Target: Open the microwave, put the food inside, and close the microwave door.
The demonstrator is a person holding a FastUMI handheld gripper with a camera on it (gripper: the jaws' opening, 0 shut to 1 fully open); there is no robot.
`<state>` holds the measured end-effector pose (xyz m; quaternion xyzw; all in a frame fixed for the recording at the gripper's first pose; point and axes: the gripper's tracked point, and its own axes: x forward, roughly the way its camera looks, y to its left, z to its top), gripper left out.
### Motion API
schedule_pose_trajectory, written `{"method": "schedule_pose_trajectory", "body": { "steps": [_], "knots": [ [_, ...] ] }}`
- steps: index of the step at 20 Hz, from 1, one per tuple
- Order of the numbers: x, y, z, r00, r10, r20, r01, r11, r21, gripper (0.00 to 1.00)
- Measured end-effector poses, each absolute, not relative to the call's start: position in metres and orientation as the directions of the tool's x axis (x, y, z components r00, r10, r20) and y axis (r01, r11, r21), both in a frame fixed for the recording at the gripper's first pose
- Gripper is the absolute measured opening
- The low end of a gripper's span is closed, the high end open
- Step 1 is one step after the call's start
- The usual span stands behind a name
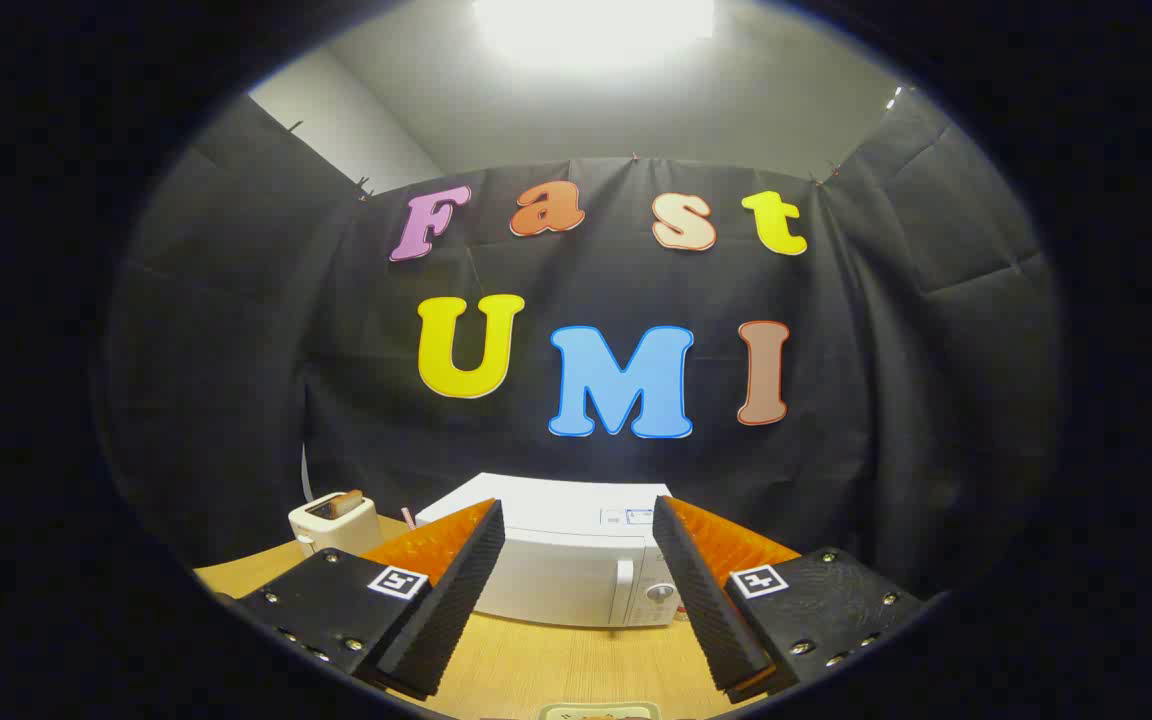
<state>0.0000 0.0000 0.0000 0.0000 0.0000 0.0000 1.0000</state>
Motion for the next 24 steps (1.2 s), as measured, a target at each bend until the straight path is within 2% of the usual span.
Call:
{"method": "schedule_pose_trajectory", "body": {
  "steps": [7,24],
  "knots": [
    [-0.008,0.008,0.016,0.998,0.001,0.066,0.004,0.997,-0.072,0.95],
    [0.02,0.007,-0.007,0.999,-0.015,0.04,0.016,1.0,-0.025,0.95]
  ]
}}
